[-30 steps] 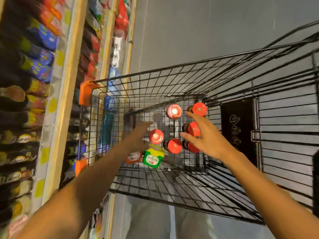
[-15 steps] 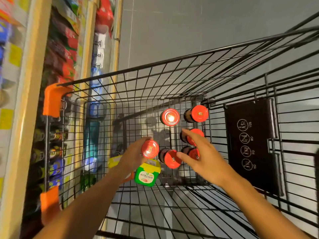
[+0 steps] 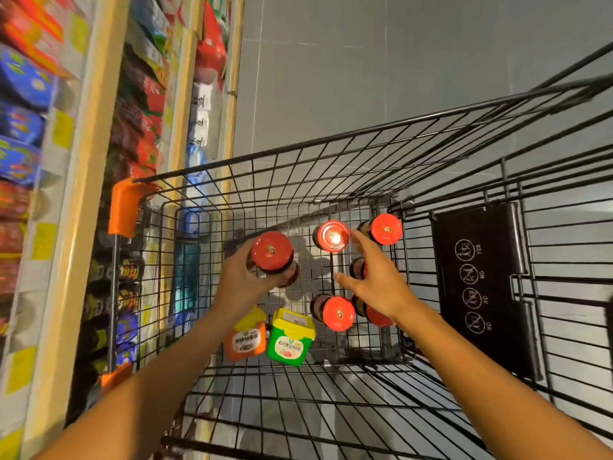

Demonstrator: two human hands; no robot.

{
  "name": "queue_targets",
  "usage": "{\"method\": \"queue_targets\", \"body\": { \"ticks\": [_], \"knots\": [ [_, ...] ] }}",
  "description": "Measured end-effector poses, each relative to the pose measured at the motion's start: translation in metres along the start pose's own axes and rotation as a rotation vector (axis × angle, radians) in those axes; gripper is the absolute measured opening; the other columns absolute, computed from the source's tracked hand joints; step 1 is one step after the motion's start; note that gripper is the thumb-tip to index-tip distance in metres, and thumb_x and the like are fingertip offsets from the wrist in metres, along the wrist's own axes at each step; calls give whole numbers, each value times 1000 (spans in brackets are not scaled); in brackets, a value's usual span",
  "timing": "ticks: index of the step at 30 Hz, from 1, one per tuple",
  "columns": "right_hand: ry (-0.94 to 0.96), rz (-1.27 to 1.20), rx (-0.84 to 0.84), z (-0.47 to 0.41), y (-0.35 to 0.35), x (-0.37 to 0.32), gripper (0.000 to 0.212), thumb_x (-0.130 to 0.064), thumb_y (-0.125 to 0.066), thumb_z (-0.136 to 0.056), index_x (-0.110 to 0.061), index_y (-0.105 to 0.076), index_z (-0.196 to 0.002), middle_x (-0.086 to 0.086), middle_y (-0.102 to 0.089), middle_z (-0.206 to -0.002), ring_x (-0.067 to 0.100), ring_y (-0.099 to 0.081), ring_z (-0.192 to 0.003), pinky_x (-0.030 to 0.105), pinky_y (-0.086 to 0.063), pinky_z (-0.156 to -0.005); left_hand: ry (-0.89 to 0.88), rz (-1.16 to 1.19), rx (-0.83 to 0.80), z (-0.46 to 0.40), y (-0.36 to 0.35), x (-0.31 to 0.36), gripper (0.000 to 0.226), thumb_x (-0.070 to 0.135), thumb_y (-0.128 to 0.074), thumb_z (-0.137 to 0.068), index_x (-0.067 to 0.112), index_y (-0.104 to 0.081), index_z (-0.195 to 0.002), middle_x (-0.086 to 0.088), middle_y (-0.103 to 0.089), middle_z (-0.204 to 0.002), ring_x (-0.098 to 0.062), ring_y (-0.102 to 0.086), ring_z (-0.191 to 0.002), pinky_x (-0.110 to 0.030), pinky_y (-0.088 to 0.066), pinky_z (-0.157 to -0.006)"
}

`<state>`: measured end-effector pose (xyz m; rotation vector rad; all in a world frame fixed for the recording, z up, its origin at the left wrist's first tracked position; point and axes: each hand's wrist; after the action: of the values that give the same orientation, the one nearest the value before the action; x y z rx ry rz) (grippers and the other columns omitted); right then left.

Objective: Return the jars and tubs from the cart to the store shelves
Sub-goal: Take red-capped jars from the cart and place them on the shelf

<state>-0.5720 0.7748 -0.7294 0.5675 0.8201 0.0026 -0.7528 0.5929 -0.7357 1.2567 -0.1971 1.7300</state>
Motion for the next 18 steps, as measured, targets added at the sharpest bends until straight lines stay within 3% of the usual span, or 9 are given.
{"method": "queue_targets", "body": {
  "ticks": [5, 9, 10, 12, 14, 16, 18],
  "knots": [
    [-44, -12, 56, -36, -16, 9, 100, -20, -83, -82, -15, -19, -158, 8, -28, -160, 21, -27, -149, 28, -21, -118, -16, 51, 8, -4, 16, 19, 62, 18, -91, -67, 37, -54, -113, 18, -61, -106, 22, -57, -90, 2, -43, -76],
    [-89, -63, 86, -64, -31, 20, 104, -11, -86, -77, -14, -20, -157, 9, -28, -160, 23, -29, -147, 26, -23, -116, 15, 81, 2, -9, 23, 21, 77, 35, -89, -62, 26, -55, -131, 5, -63, -120, -6, -60, -109, -22, -47, -96],
    [-93, -69, 89, -70, -35, 22, 103, -8, -87, -75, -14, -23, -156, 10, -32, -158, 23, -34, -145, 25, -26, -113, 18, 89, 4, -9, 24, 21, 79, 40, -87, -60, 27, -55, -131, 7, -63, -120, -6, -59, -110, -24, -47, -96],
    [-105, -93, 105, -80, -42, 24, 99, -3, -87, -72, -15, -30, -152, 8, -42, -148, 23, -45, -135, 19, -35, -105, 20, 101, 14, -10, 26, 22, 72, 43, -85, -58, 35, -56, -123, 16, -63, -114, 9, -58, -105, -16, -47, -90],
    [-110, -133, 150, -85, -47, 25, 88, 3, -86, -72, -14, -39, -144, 4, -49, -133, 21, -53, -120, 5, -41, -88, 18, 108, 18, -12, 28, 20, 63, 42, -86, -57, 44, -55, -113, 21, -62, -109, 21, -56, -98, -7, -47, -83],
    [-117, -168, 191, -88, -50, 26, 78, 9, -83, -72, -10, -44, -136, 2, -51, -122, 16, -53, -107, 0, -43, -71, 25, 114, 19, -14, 31, 19, 62, 49, -88, -56, 49, -54, -108, 19, -62, -111, 17, -56, -103, -11, -47, -84],
    [-114, -166, 224, -90, -54, 26, 72, 9, -83, -72, -10, -46, -131, 0, -54, -116, 15, -54, -103, 1, -44, -68, 35, 124, 23, -15, 35, 18, 65, 56, -90, -54, 51, -54, -108, 18, -63, -114, 8, -57, -109, -16, -47, -87]
  ]
}}
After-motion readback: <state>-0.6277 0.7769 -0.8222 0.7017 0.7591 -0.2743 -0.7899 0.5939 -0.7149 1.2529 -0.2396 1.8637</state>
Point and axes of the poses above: each hand's wrist, its own z-axis away from the middle knuckle, its own y-axis out of the back of the hand, x = y × z
